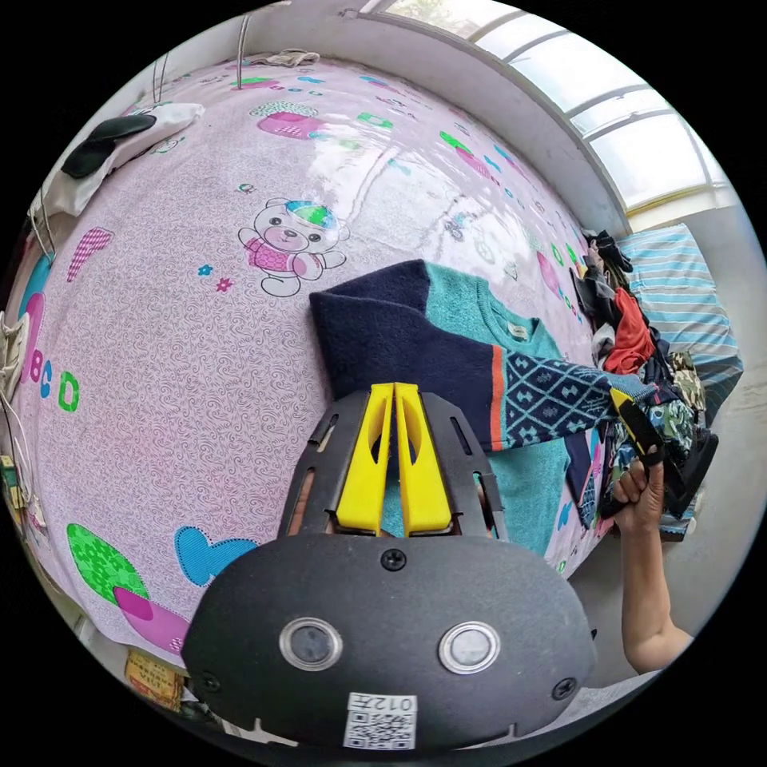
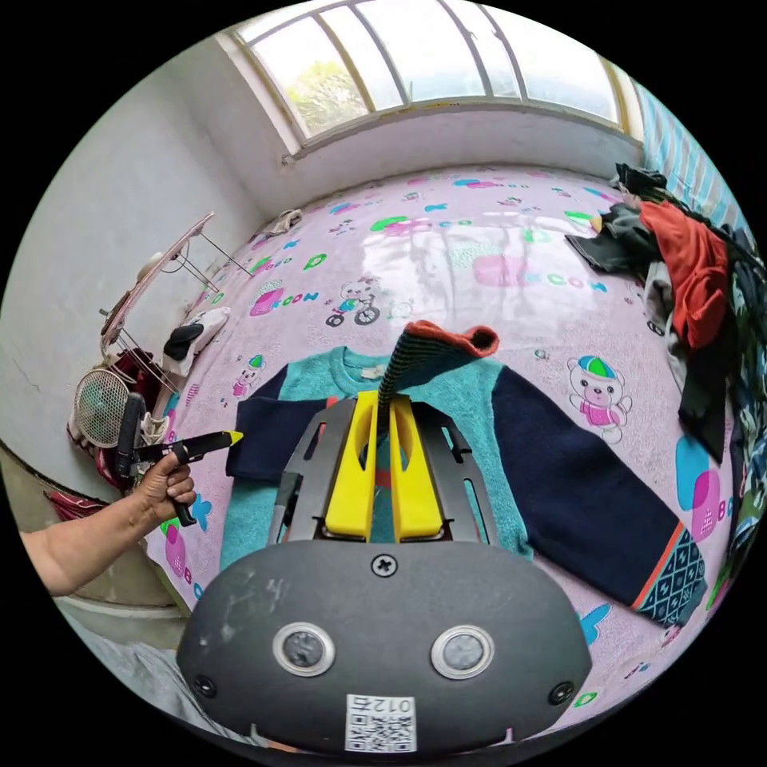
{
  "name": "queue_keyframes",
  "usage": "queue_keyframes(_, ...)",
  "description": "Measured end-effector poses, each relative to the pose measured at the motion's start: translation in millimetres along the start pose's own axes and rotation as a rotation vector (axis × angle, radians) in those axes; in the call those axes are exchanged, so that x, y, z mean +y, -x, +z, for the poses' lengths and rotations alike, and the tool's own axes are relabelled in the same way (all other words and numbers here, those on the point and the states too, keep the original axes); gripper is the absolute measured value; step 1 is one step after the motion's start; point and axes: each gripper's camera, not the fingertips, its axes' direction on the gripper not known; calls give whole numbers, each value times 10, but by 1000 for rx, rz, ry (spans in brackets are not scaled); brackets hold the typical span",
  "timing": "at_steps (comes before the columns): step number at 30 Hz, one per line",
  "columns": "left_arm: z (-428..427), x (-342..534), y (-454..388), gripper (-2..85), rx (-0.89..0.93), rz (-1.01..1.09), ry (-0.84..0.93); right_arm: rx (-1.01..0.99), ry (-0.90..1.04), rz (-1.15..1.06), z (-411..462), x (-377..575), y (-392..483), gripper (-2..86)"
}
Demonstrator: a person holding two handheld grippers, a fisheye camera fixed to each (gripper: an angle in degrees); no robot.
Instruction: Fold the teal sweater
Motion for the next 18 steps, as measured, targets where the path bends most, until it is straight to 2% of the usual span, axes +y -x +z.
queue_keyframes(5, 215, -169, -197, 5, -50, 27, 37, -73, 15, 139, -196, -122, 191, -4)
queue_keyframes(11, 424, -352, -374, 1, -56, 69, 84, -142, -34, 196, -697, -438, 669, -3)
queue_keyframes(13, 474, -417, -511, 1, -125, 153, 105, -103, -62, 187, -882, -528, 878, -2)
queue_keyframes(15, 586, -452, -613, 0, -206, 231, 144, -72, 23, 270, -769, -546, 952, 4)
queue_keyframes(18, 696, -527, -701, -1, -228, 292, 174, -68, 175, 421, -546, -447, 932, 19)
